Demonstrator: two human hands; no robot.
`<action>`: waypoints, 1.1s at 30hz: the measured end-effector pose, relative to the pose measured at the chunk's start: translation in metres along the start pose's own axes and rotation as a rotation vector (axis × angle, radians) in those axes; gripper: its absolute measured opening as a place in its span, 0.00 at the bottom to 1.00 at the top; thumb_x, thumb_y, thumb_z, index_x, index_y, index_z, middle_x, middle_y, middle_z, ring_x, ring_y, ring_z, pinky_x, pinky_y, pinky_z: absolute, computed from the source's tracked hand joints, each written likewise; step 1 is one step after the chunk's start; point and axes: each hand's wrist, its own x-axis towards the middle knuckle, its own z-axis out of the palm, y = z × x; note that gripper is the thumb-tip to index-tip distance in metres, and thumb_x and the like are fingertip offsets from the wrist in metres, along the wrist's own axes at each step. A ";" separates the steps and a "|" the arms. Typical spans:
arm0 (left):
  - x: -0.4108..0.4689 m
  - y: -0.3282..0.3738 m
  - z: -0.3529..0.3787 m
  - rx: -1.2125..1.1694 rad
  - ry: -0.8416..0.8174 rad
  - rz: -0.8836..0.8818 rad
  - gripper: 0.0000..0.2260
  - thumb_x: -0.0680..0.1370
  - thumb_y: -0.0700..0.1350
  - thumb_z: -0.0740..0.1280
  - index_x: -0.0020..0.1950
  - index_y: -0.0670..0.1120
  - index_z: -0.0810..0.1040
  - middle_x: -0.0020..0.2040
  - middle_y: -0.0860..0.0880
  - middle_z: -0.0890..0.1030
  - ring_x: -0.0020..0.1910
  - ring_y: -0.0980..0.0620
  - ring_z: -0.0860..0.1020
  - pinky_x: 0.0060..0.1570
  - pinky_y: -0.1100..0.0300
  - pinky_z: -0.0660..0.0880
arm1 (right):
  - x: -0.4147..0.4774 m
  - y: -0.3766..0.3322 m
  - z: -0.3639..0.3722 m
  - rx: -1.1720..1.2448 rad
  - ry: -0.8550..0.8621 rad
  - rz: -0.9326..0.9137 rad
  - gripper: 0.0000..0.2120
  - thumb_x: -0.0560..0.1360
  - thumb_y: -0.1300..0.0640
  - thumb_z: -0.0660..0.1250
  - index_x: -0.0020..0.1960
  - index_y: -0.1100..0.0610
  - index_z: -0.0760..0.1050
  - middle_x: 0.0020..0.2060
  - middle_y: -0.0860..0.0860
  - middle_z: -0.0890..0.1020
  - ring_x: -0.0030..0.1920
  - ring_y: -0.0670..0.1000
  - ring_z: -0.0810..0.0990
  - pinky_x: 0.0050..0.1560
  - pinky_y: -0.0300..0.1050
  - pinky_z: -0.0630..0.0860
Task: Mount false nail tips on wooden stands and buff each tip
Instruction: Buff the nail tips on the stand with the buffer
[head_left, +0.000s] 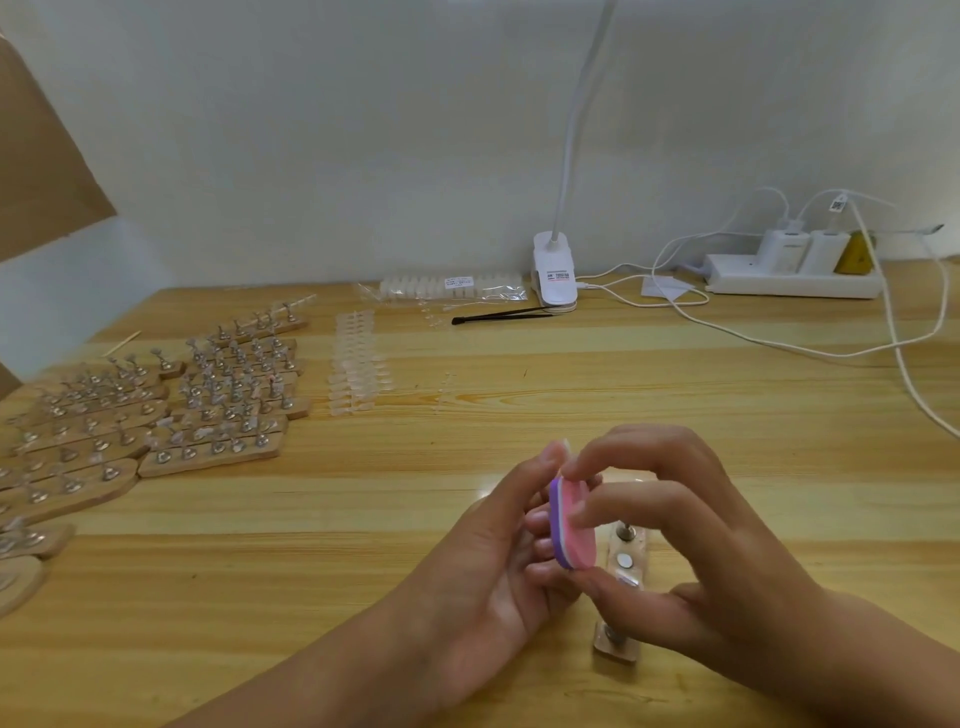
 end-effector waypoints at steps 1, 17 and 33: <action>0.000 0.001 0.001 -0.020 0.000 -0.003 0.17 0.66 0.52 0.78 0.47 0.43 0.80 0.35 0.50 0.67 0.32 0.57 0.64 0.29 0.67 0.66 | -0.001 0.001 -0.001 0.058 0.013 0.002 0.12 0.78 0.49 0.67 0.58 0.53 0.69 0.58 0.49 0.74 0.60 0.50 0.76 0.59 0.43 0.72; -0.003 0.001 0.007 0.164 -0.006 0.066 0.10 0.63 0.53 0.76 0.31 0.48 0.81 0.28 0.54 0.64 0.27 0.58 0.61 0.26 0.69 0.59 | 0.001 0.001 -0.009 0.395 0.086 0.210 0.17 0.74 0.54 0.71 0.60 0.56 0.72 0.58 0.50 0.77 0.61 0.57 0.78 0.60 0.48 0.76; -0.005 0.002 0.010 0.321 -0.069 0.084 0.07 0.64 0.50 0.74 0.36 0.48 0.82 0.30 0.56 0.73 0.27 0.59 0.63 0.25 0.70 0.61 | 0.003 -0.002 -0.015 0.633 0.051 0.409 0.13 0.75 0.60 0.64 0.58 0.60 0.78 0.57 0.50 0.83 0.61 0.52 0.80 0.59 0.41 0.77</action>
